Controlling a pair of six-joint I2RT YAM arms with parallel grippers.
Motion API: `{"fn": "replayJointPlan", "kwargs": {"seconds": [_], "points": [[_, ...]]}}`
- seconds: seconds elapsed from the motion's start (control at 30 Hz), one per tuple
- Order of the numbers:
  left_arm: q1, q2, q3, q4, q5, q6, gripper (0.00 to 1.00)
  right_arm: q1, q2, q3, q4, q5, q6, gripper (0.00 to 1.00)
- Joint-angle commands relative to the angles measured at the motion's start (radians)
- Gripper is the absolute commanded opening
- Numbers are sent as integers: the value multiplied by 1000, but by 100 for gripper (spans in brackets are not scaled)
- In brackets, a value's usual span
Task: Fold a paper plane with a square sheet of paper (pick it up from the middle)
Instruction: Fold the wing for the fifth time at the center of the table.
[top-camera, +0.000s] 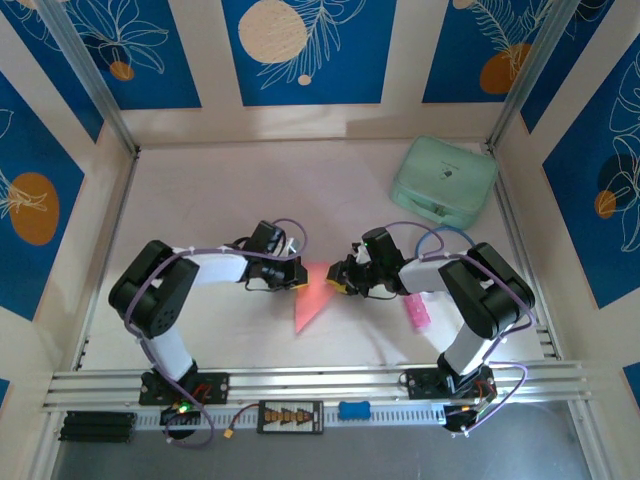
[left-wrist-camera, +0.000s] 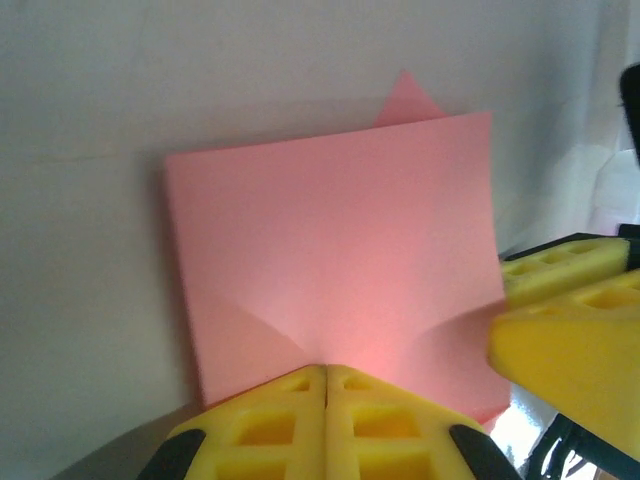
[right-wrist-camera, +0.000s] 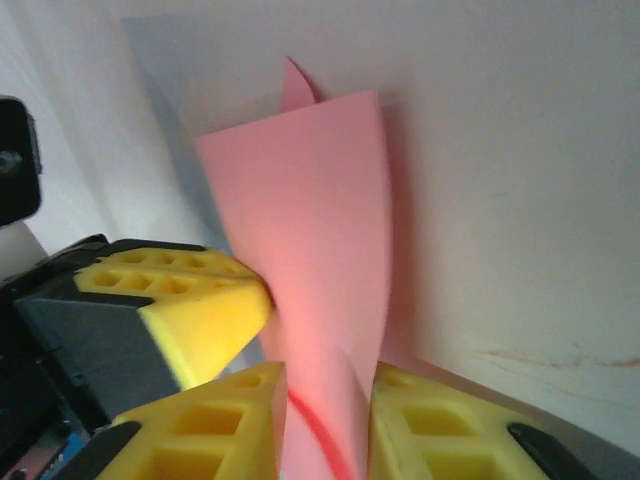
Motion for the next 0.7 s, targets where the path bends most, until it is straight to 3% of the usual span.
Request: {"fn": "replayJointPlan", "kwargs": {"seconds": [0.0,0.3,0.5,0.67], "points": [[-1,-52,-8,-12,-11,27,2,0,0,0,-24,4,-5,19],[-35,-220,-40,-73,-96,122,25,0,-77,-22,-20,63,53,7],[-198,-306,-32,-196,-297,264,40,2,-171,-59,-58,158,143,6],[-366,-257,24,-272,-506,350,49,9,-202,-80,-64,200,204,5]]}}
